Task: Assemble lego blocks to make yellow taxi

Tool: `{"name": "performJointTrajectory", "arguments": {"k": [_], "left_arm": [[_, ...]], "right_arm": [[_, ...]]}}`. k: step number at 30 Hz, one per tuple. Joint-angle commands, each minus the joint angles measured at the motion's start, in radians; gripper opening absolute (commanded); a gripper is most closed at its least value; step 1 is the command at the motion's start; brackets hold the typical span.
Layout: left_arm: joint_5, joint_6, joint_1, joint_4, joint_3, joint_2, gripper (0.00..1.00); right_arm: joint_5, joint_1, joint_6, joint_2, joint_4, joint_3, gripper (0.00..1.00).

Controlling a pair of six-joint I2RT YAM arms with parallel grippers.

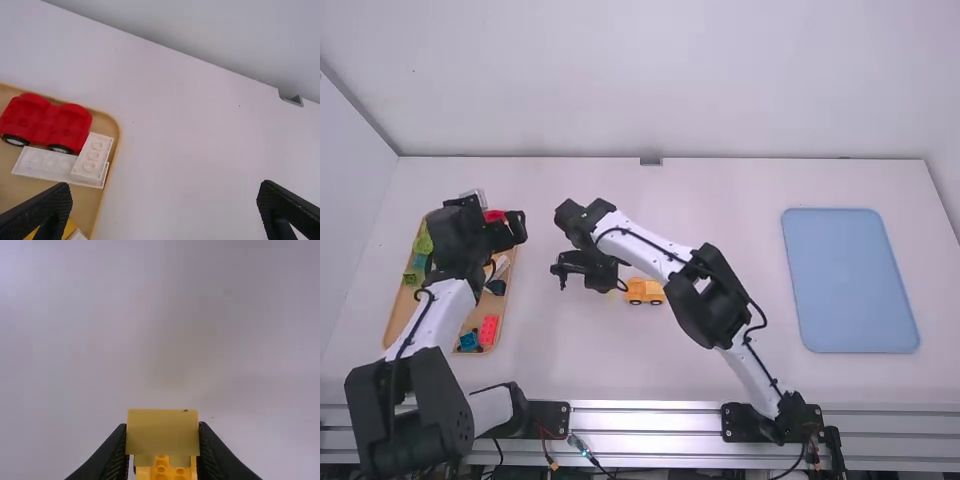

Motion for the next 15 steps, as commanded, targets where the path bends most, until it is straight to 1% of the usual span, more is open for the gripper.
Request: {"name": "performJointTrajectory", "arguments": {"k": [1, 4, 10, 15], "left_arm": [[-0.062, -0.045, 0.011, 0.020, -0.023, -0.018, 0.99], [-0.104, -0.050, 0.011, 0.021, -0.027, -0.018, 0.99], [-0.196, -0.086, 0.011, 0.020, -0.027, -0.021, 0.99], [-0.197, -0.085, 0.011, 0.018, -0.027, -0.033, 0.99]], "right_arm": [[0.024, 0.004, -0.024, 0.051, -0.025, 0.067, 0.07], [0.030, 0.015, -0.025, 0.078, -0.039, 0.097, 0.06], [-0.004, 0.023, -0.046, 0.078, -0.020, 0.095, 0.09], [-0.013, 0.034, -0.042, 0.092, 0.005, 0.094, 0.11]]}}
